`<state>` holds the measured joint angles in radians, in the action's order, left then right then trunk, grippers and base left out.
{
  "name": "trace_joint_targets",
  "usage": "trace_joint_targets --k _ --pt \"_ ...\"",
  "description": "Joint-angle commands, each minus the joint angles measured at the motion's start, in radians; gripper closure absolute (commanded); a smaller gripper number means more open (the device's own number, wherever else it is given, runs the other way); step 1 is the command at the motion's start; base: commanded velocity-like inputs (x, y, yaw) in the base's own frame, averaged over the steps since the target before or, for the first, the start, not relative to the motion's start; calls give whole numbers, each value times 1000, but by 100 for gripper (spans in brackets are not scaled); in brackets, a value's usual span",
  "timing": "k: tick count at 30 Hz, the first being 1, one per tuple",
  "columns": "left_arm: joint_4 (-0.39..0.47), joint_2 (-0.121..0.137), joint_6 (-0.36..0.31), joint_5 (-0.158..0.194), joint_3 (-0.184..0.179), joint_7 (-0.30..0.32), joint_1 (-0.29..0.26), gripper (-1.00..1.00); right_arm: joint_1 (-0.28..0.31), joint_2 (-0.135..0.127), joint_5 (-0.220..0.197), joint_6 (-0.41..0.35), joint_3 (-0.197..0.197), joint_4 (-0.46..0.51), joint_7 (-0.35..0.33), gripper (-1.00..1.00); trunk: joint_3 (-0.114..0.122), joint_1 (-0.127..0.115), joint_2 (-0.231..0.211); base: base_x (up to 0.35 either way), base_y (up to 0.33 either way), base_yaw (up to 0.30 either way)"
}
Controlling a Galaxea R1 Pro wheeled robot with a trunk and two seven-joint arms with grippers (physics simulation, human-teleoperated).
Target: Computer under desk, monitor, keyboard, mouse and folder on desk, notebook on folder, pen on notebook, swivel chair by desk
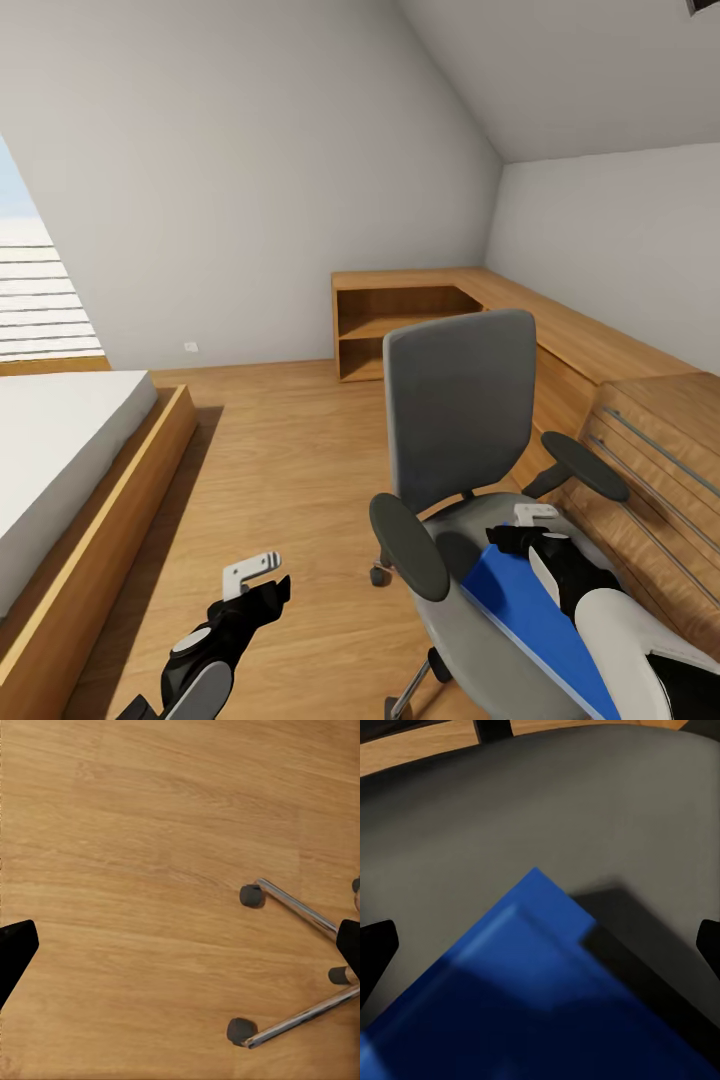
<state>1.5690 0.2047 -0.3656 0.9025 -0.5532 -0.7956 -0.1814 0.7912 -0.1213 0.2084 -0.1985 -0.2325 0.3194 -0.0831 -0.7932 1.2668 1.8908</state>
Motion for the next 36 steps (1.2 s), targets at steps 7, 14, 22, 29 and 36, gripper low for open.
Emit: trace_joint_targets --k 7,14,22,29,36 --pt "0 2 -3 3 -2 -8 -1 -100 0 2 12 -12 -6 -1 -6 -100 -1 0 0 0 0 0" --pt "0 2 -3 3 -2 -8 -1 -100 0 2 12 -15 -5 -2 -6 -100 -1 0 0 -58 0 0" --pt "0 2 -3 3 -2 -8 -1 -100 0 2 12 -15 -4 -2 -6 -100 -1 0 0 -74 0 0" --pt "0 2 -3 3 -2 -8 -1 -100 0 2 12 -15 -4 -2 -6 -100 -1 0 0 -4 0 0" --pt "0 2 -3 4 -2 -8 -1 -100 0 2 13 -12 -6 2 -6 -100 -1 0 0 0 0 0"
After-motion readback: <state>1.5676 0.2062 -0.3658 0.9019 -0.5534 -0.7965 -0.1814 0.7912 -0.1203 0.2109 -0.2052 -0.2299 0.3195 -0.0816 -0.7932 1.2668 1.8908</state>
